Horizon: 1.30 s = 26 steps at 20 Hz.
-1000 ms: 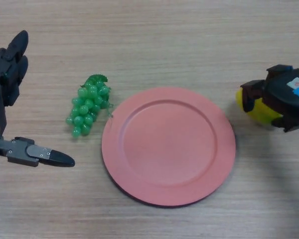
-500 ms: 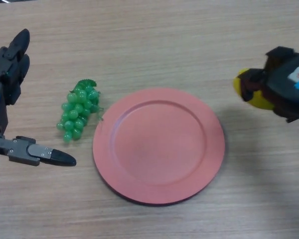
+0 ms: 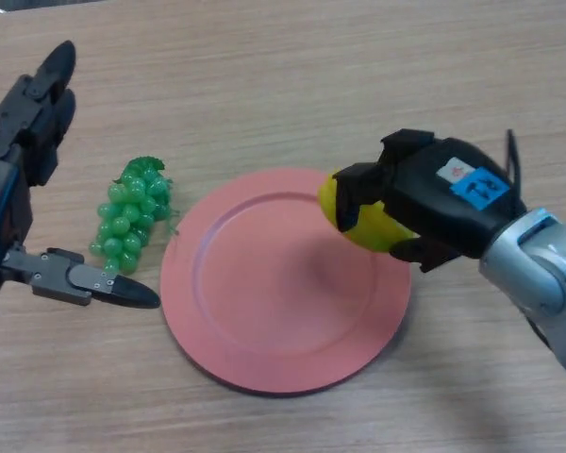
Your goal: Pick up the yellow starfruit and place it on the plate
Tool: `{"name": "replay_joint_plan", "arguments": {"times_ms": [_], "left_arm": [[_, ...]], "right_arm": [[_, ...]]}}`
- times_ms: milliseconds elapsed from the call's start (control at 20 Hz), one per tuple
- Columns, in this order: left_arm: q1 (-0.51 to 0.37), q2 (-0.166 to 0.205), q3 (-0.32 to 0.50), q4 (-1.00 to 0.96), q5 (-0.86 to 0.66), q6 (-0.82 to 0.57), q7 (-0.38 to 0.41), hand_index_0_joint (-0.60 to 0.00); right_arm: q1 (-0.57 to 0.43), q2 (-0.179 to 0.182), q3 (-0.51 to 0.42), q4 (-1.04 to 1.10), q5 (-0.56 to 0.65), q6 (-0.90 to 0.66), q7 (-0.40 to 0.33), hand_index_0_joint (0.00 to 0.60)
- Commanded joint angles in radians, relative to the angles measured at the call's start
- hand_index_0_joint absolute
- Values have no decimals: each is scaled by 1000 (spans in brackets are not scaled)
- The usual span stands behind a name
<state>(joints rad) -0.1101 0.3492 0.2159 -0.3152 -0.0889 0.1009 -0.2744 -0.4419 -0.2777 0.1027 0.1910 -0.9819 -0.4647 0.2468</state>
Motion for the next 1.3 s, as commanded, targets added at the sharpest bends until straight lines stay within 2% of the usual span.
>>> {"name": "replay_joint_plan", "arguments": {"times_ms": [50, 100, 250, 300, 350, 650, 700, 750, 800, 900, 1050, 1150, 1200, 1250, 1300], "left_arm": [[-47, 37, 76, -63, -38, -107, 36, 0], [-47, 38, 76, -62, -40, -111, 41, 0], [-43, 38, 80, -53, -52, -121, 42, 0], [-44, 41, 85, -46, -59, -118, 42, 0], [-44, 42, 88, -44, -62, -119, 44, 0], [-39, 45, 89, -16, -49, -145, 57, 0], [-40, 45, 88, -16, -47, -147, 59, 0], [-40, 45, 87, -16, -45, -147, 60, 0], [-40, 44, 85, -18, -47, -142, 60, 0], [-36, 35, 77, -23, -59, -135, 59, 0], [-33, 31, 72, -19, -55, -145, 60, 0], [-33, 30, 65, -23, -56, -138, 55, 0], [-22, 27, 64, -40, -66, -119, 39, 0], [-18, 25, 66, -45, -70, -113, 33, 0], [-11, 22, 65, -54, -68, -105, 26, 0]], "right_arm": [[-42, 43, -7, -58, 318, 93, 30, 600], [-30, 70, 29, -115, 469, 258, 27, 600], [-24, 85, 75, -119, 545, 402, 26, 600], [-8, 87, 117, -177, 694, 562, -11, 600], [-4, 87, 132, -203, 756, 628, -24, 600], [26, 88, 188, -211, 756, 692, -80, 600], [26, 88, 189, -209, 750, 690, -78, 451], [25, 88, 189, -205, 743, 685, -76, 351], [22, 88, 188, -193, 724, 670, -72, 201], [31, 88, 187, -190, 671, 628, -66, 0], [49, 88, 189, -222, 686, 632, -62, 0], [73, 88, 177, -245, 640, 612, -38, 0], [93, 88, 160, -312, 662, 665, 0, 0], [100, 88, 157, -324, 658, 667, 8, 0], [133, 88, 132, -376, 629, 664, 63, 0]]}}
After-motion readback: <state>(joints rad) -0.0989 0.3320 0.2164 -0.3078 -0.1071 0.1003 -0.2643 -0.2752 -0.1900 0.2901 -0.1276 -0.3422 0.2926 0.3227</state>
